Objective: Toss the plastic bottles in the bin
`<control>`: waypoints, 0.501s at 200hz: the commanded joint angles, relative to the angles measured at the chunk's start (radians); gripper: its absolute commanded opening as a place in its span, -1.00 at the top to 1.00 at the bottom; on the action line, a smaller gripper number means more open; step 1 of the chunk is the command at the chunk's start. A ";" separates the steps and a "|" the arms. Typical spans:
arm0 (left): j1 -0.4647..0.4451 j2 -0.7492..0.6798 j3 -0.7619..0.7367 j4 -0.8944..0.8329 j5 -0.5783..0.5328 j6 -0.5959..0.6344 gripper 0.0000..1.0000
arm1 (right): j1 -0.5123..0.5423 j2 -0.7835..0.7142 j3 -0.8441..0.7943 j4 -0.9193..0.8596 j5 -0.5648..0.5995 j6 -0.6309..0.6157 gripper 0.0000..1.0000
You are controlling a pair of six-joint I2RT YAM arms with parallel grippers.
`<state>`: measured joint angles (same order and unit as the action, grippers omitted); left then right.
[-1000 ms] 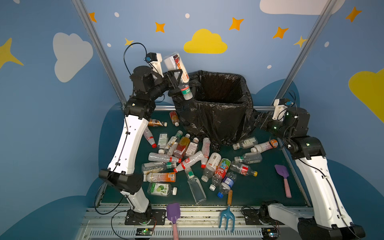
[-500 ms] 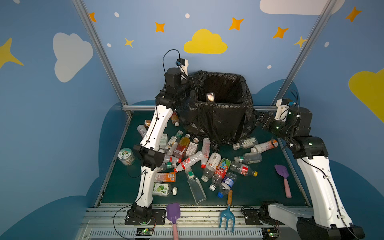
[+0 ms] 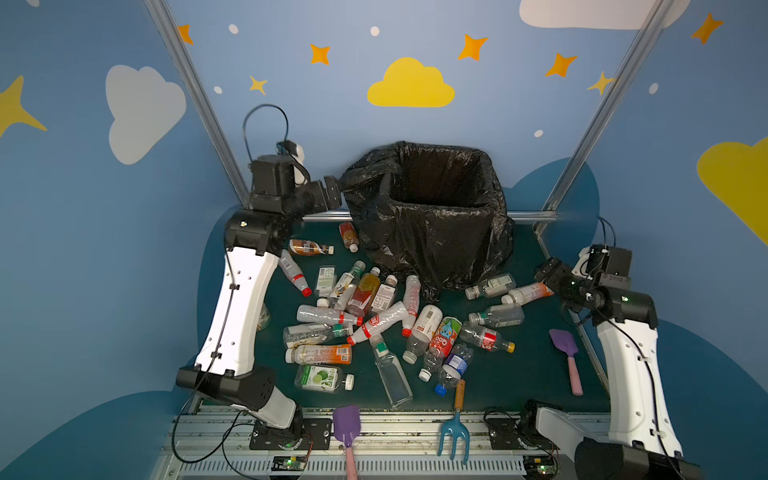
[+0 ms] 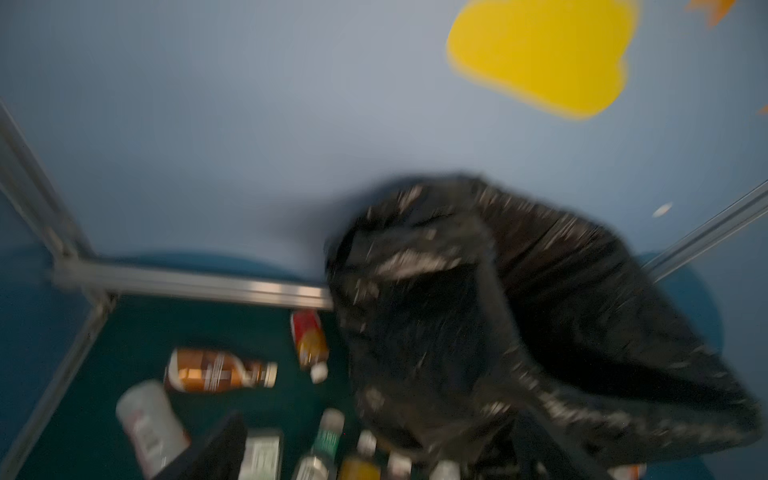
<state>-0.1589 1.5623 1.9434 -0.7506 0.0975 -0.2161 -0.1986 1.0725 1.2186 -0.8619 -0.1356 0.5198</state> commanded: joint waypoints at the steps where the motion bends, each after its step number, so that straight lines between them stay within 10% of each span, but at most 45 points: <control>1: 0.005 -0.021 -0.232 0.036 0.042 -0.071 -0.99 | -0.035 -0.014 -0.055 -0.056 -0.087 -0.006 -0.81; 55: -0.009 -0.112 -0.608 0.205 0.108 -0.228 -0.99 | 0.026 -0.005 -0.202 -0.040 -0.404 -0.151 -0.72; 100: -0.077 -0.123 -0.681 0.150 0.051 -0.200 -0.99 | 0.239 0.047 -0.248 -0.086 -0.359 -0.108 -0.59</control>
<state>-0.2031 1.4532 1.2747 -0.6022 0.1703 -0.4171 -0.0429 1.0935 0.9970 -0.9058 -0.4664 0.4099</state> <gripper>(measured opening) 0.996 0.808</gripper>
